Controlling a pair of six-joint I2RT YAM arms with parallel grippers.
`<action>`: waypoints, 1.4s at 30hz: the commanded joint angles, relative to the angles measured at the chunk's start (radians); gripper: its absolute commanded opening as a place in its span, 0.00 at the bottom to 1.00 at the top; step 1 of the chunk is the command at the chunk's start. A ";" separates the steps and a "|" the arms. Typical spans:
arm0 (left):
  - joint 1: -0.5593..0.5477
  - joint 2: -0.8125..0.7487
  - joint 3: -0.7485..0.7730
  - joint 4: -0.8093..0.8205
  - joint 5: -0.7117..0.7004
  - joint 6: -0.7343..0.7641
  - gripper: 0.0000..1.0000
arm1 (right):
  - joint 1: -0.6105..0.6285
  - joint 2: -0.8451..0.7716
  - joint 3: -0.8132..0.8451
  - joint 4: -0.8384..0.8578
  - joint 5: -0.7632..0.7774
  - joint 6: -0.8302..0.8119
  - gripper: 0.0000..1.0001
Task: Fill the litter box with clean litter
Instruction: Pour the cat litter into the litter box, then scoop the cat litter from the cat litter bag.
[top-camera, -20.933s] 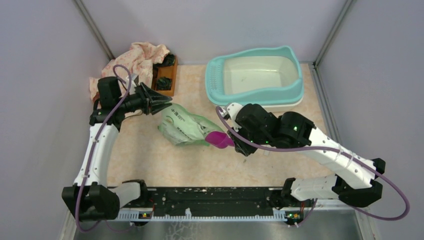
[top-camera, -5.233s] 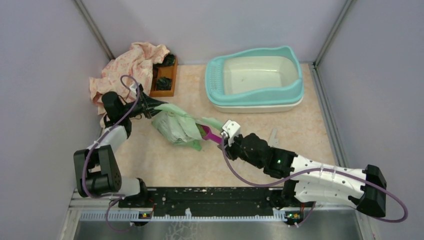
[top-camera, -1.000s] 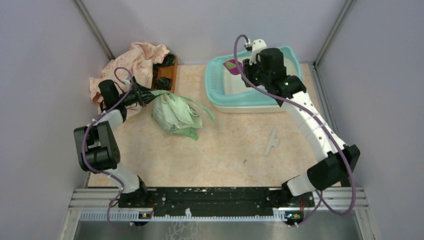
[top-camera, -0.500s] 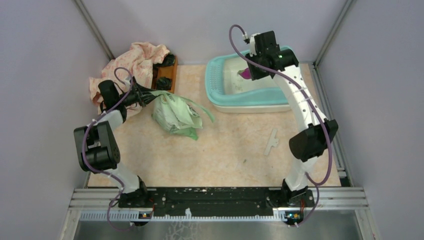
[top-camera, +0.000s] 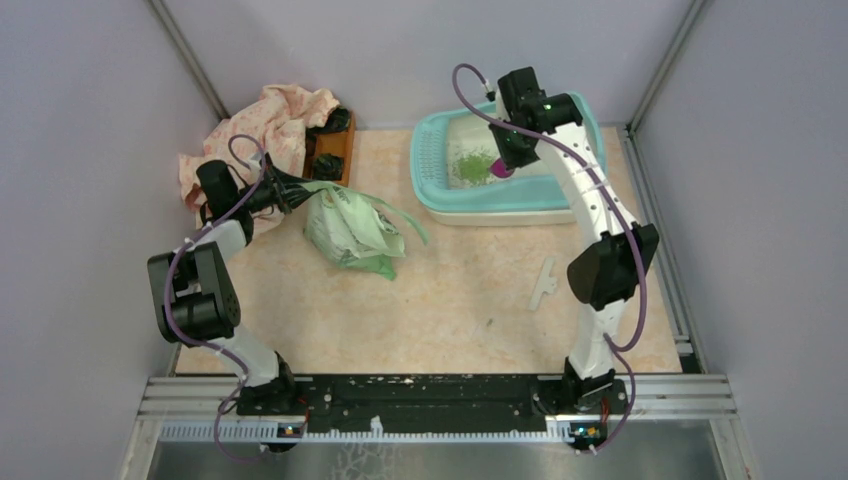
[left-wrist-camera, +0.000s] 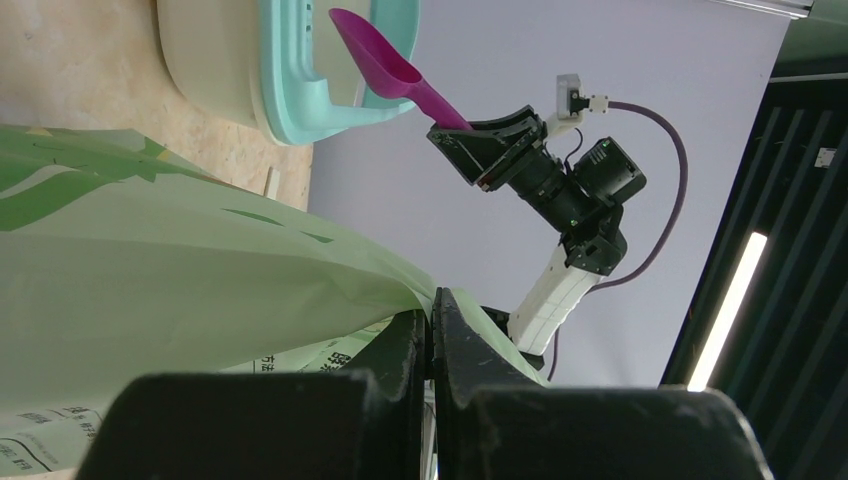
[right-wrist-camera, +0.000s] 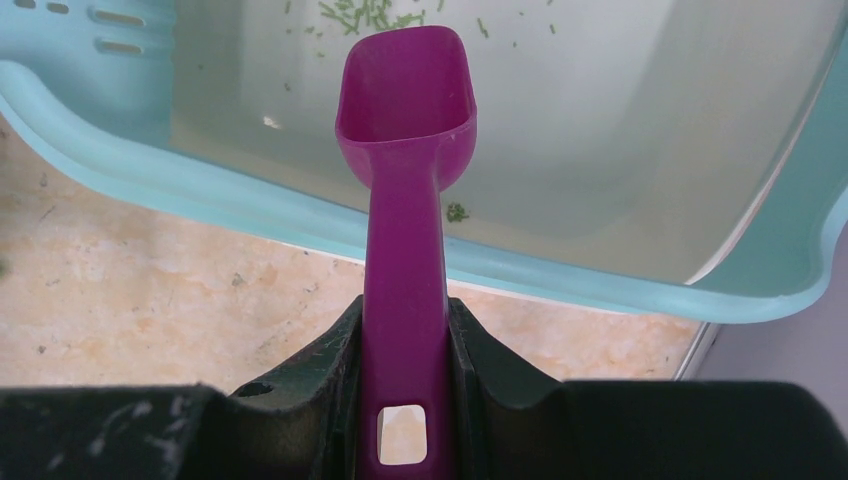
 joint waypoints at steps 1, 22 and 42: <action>0.003 -0.007 0.011 0.031 0.023 0.028 0.00 | 0.008 -0.046 0.058 0.070 0.030 0.034 0.00; 0.004 -0.032 0.028 -0.052 0.010 0.079 0.00 | 0.317 -0.790 -0.635 0.516 -0.244 0.096 0.00; 0.006 -0.154 0.048 -0.075 0.028 0.032 0.07 | 0.552 -0.870 -0.797 0.310 -0.220 0.118 0.00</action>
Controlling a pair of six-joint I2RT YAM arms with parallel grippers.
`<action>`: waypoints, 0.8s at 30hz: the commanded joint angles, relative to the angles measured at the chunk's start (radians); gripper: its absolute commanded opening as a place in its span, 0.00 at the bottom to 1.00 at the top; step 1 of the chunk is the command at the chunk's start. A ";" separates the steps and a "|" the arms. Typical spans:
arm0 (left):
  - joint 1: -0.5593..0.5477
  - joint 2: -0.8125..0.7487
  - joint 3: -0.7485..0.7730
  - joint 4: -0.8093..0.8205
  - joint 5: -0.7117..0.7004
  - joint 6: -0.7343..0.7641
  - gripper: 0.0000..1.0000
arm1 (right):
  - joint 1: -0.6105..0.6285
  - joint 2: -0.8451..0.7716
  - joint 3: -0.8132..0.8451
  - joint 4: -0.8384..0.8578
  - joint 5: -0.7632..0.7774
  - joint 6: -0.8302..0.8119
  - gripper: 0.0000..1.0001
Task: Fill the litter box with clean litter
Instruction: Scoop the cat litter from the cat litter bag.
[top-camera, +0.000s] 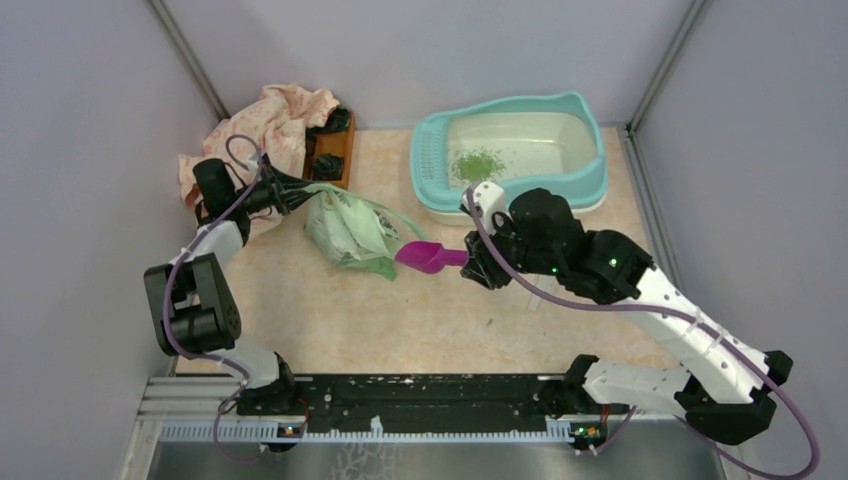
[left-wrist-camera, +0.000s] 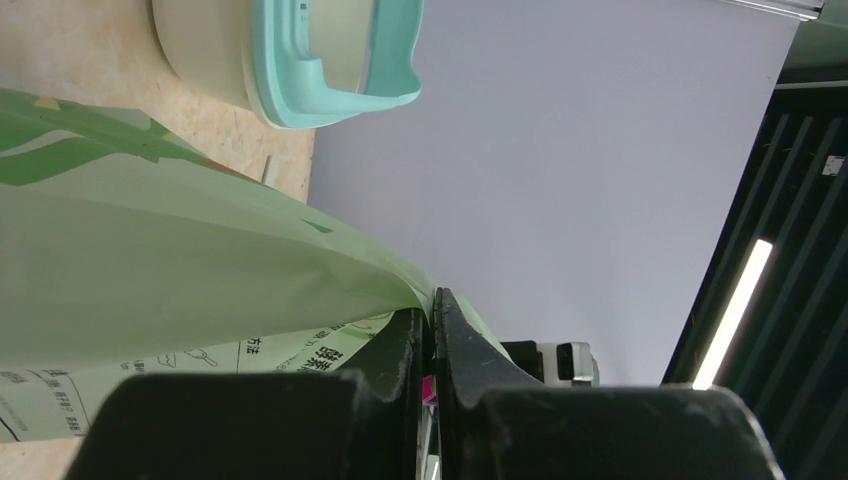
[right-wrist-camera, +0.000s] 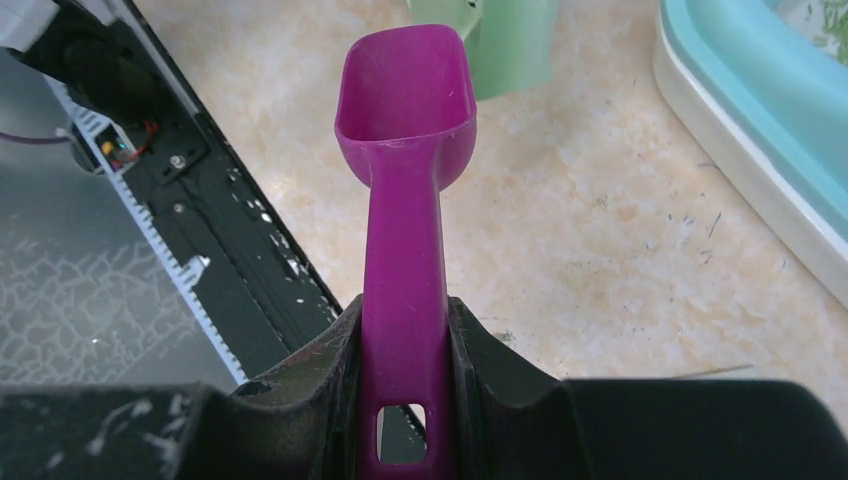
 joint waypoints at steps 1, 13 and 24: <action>0.004 -0.086 0.041 0.064 0.034 -0.013 0.07 | 0.008 0.047 -0.019 0.029 0.062 -0.021 0.00; 0.005 -0.129 0.015 0.048 0.045 -0.007 0.07 | 0.009 0.132 0.016 0.101 0.094 -0.037 0.00; 0.005 -0.126 -0.005 0.034 0.042 0.016 0.07 | 0.008 0.101 0.081 0.085 0.112 -0.031 0.00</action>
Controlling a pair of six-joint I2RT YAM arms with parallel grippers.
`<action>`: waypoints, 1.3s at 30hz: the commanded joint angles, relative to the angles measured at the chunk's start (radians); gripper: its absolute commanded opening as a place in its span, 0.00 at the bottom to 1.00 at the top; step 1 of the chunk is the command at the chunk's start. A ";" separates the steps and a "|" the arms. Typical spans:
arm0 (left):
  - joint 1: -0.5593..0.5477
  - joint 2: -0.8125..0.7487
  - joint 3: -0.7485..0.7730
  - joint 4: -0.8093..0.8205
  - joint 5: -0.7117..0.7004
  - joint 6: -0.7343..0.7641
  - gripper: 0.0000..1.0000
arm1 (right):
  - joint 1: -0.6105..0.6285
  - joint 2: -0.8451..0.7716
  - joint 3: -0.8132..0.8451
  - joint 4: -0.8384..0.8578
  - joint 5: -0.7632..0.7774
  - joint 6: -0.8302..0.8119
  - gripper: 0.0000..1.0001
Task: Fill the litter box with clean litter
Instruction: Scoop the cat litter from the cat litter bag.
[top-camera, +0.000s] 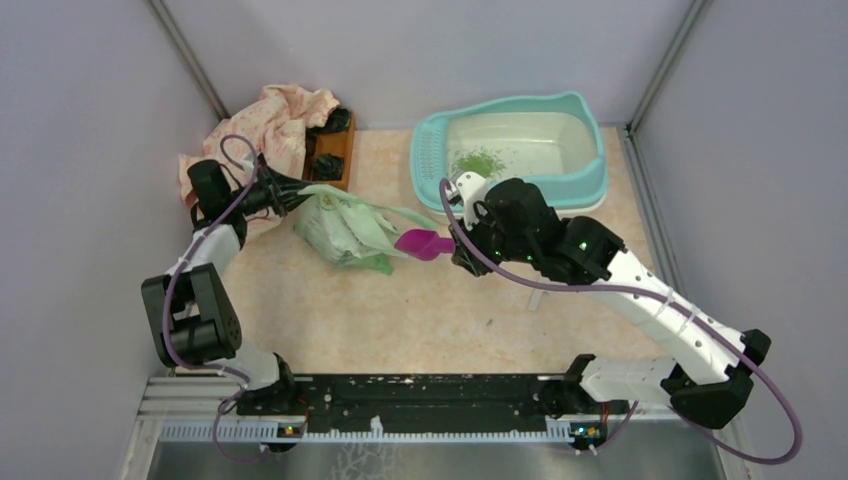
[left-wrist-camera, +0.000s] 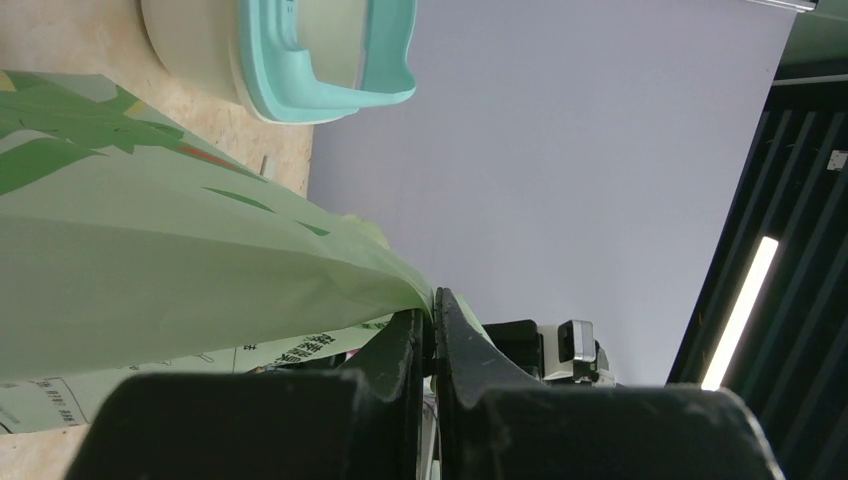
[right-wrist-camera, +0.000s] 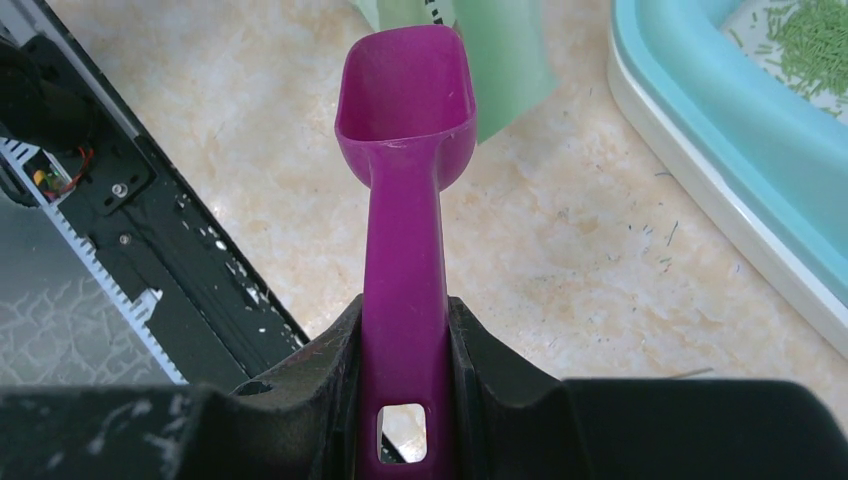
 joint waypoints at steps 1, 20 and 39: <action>0.001 -0.062 0.011 0.071 0.043 0.009 0.07 | 0.008 -0.031 0.064 0.056 0.018 -0.005 0.00; 0.001 -0.088 0.017 0.086 0.048 -0.018 0.07 | 0.008 -0.019 0.042 0.057 -0.032 0.009 0.00; 0.001 -0.130 -0.002 0.092 0.066 -0.029 0.08 | 0.008 0.083 0.072 0.094 0.013 -0.024 0.00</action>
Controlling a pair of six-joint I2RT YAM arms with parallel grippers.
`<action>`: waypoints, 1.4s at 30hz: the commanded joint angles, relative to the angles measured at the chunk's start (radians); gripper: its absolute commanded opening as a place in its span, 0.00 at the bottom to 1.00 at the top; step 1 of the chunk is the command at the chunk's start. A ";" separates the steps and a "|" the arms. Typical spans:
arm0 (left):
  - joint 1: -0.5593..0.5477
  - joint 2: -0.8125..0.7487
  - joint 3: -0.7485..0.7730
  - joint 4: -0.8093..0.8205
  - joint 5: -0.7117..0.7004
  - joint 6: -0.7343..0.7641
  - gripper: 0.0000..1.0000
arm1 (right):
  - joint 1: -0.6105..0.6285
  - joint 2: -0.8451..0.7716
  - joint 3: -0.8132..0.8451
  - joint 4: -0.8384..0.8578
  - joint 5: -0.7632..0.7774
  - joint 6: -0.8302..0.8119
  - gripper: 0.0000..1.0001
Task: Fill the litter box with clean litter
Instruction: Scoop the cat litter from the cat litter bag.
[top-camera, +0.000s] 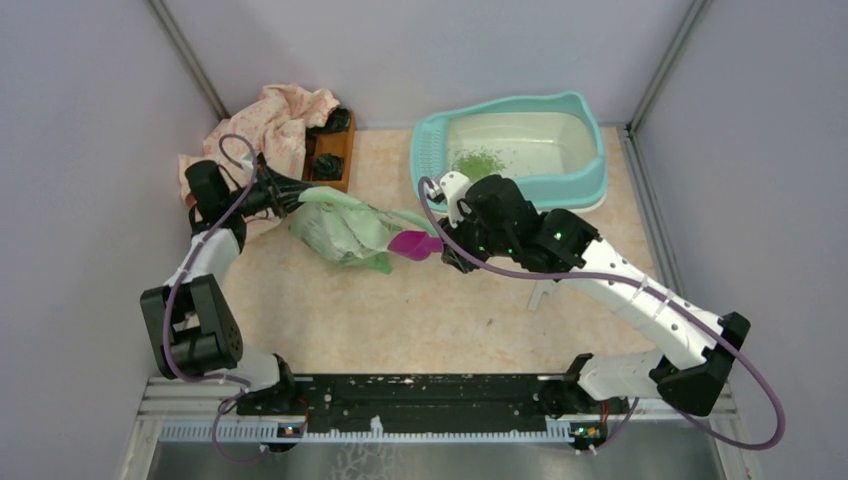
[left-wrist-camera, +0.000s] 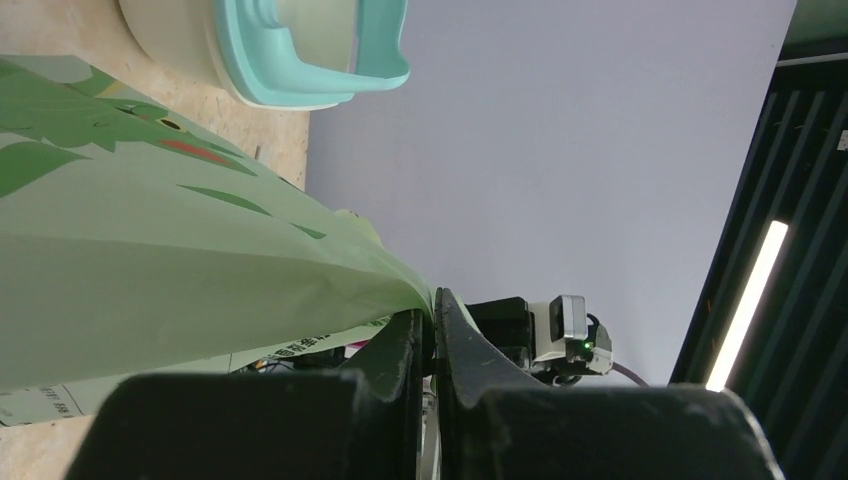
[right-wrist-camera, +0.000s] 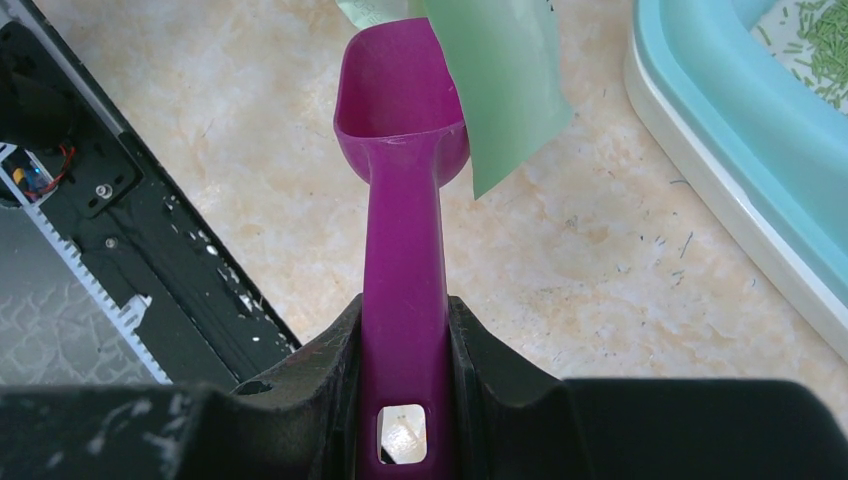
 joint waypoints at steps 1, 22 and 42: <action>0.000 -0.071 0.016 0.102 0.058 -0.025 0.08 | 0.008 0.005 0.057 0.064 0.018 -0.017 0.00; -0.001 -0.081 0.005 0.114 0.065 -0.031 0.08 | -0.059 0.043 0.101 0.057 0.050 -0.040 0.00; -0.041 -0.115 -0.012 0.113 0.057 -0.031 0.09 | 0.042 0.449 0.508 -0.154 0.009 -0.117 0.00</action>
